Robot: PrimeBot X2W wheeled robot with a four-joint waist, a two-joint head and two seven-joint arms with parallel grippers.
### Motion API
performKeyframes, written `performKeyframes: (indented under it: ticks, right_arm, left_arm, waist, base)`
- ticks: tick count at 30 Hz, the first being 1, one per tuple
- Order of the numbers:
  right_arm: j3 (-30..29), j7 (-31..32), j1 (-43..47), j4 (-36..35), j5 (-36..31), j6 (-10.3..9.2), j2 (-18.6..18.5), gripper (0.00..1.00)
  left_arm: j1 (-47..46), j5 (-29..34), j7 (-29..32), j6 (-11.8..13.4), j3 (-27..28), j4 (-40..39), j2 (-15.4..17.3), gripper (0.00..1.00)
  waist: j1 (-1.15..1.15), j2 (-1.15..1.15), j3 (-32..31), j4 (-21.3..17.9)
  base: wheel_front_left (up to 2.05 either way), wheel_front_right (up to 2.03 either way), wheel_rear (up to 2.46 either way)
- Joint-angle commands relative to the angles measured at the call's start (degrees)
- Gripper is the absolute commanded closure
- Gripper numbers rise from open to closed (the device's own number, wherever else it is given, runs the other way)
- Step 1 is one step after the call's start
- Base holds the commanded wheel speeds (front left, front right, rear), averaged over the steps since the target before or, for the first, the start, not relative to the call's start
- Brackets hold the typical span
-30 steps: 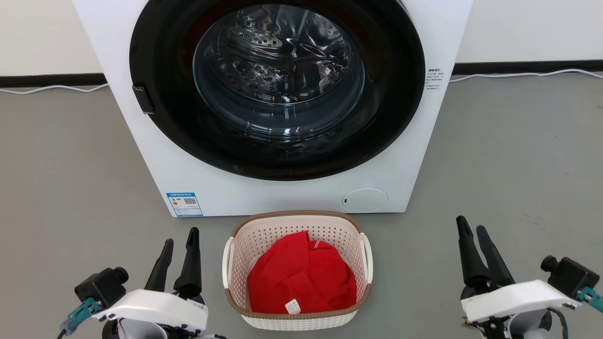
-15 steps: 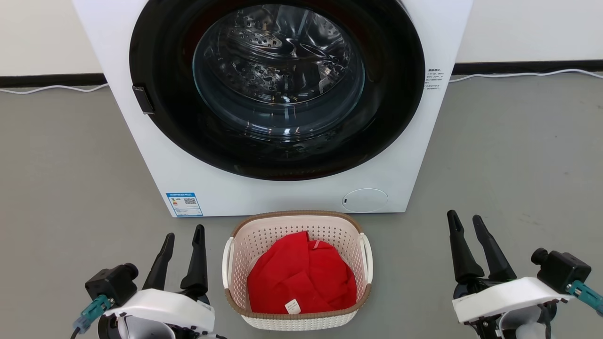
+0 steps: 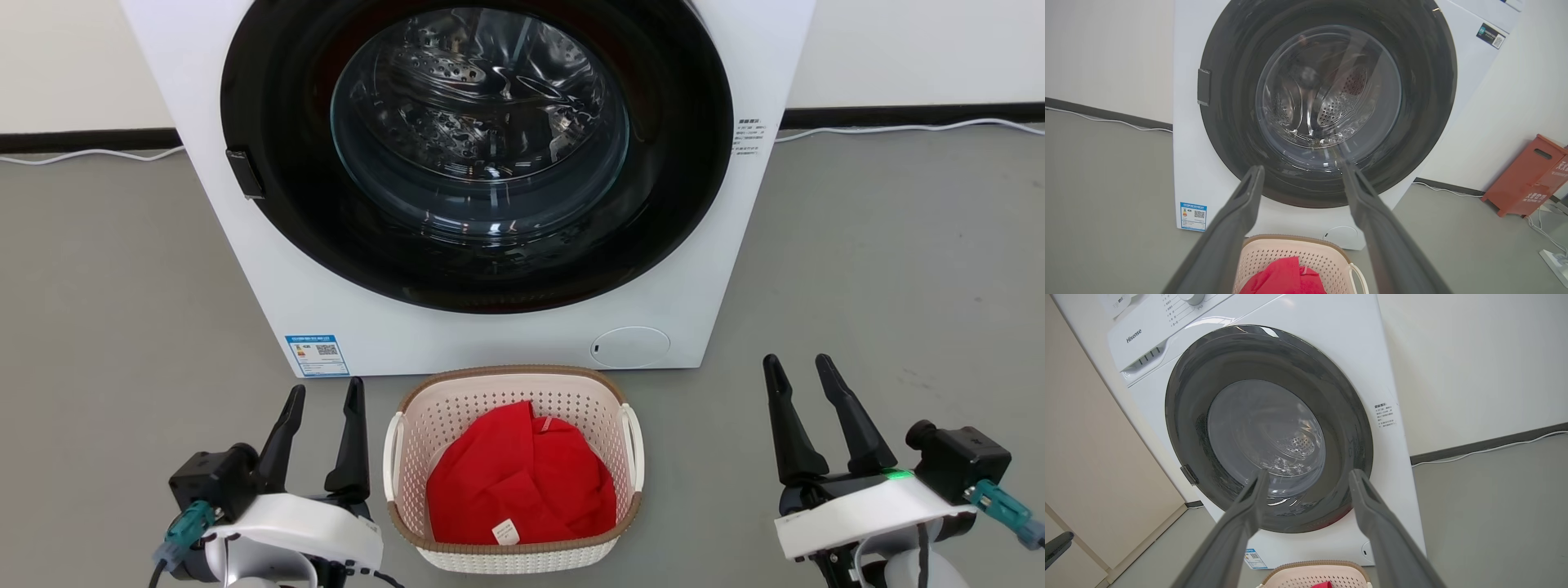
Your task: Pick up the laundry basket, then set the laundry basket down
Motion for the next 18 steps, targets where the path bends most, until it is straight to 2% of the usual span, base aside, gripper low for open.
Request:
performKeyframes:
  ticks: [1, 15, 18]
  right_arm:
    - [1.38, -1.15, -2.3, -1.95, -2.22, 0.38, -0.63, 0.0]
    - [1.47, -3.47, -2.63, -1.65, -11.63, 0.43, -0.36, 0.0]
    - [1.16, -3.47, -2.68, -1.29, -11.77, 0.43, -0.28, 0.0]
  left_arm:
    - [-3.05, 2.49, -0.95, 0.46, 1.13, -1.9, 0.61, 0.0]
    - [-3.78, 11.06, -3.28, 1.24, 0.36, -2.65, 0.75, 0.0]
    - [-3.81, 10.94, -3.28, 1.27, 0.45, -2.59, 0.75, 0.0]
  waist:
    - [0.0, 0.0, 0.01, -0.01]
    - [0.0, 0.0, 0.34, 0.02]
    - [0.0, 0.0, 0.4, 0.07]
  base:
    - [0.0, 0.0, 0.0]
    - [0.0, 0.0, 0.0]
    - [0.0, 0.0, 0.0]
